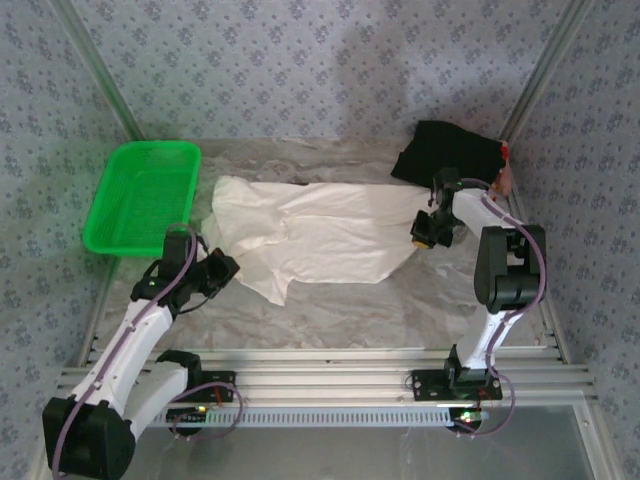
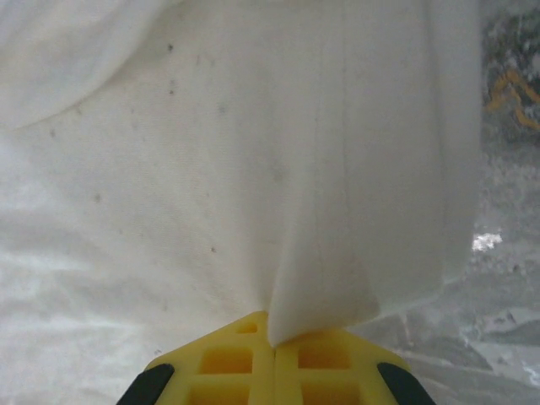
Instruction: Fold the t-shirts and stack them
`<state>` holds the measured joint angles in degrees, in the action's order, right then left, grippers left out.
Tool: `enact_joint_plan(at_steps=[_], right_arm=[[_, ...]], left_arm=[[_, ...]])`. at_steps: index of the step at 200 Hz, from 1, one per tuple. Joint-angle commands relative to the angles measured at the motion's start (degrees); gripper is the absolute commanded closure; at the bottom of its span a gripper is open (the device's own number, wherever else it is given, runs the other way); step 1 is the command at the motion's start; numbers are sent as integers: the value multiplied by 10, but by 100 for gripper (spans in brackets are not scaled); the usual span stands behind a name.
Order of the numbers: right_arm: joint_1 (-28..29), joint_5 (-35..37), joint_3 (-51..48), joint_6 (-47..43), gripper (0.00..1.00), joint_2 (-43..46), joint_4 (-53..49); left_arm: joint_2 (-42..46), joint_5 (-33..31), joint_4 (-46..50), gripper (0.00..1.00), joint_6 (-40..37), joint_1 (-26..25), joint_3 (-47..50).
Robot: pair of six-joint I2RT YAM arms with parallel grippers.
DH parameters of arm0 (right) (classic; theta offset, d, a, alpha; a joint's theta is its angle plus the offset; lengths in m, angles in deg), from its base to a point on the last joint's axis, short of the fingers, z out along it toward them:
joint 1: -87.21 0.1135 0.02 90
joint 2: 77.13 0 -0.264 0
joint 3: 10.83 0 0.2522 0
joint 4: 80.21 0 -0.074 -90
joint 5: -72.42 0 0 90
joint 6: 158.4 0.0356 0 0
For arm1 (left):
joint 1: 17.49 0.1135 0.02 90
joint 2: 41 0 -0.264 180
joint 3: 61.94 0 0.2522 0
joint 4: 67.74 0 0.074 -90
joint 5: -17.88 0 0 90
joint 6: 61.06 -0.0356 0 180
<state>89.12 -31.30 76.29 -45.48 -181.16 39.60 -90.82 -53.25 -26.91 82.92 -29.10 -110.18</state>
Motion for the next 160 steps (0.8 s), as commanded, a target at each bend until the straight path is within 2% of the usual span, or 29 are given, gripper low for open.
enact_joint_plan(at_steps=[1, 75, 130, 151, 160], right_arm=[[4, -1, 33, -15, 100, -5, -43], [45, -3, 208, -35, 100, -157, -102], [71, -8, 280, -24, 100, -225, -107], [76, -26, 288, -24, 95, -238, -89], [77, -44, 287, -24, 89, -237, -71]], left_arm=[[-8, 11, 4, 100, -19, 5, -25], [-34, 23, 11, 100, -41, 6, -40], [-33, 27, 28, 100, -53, 8, -45], [-31, 28, 32, 100, -54, 8, -44], [-30, 28, 34, 100, -55, 8, -43]])
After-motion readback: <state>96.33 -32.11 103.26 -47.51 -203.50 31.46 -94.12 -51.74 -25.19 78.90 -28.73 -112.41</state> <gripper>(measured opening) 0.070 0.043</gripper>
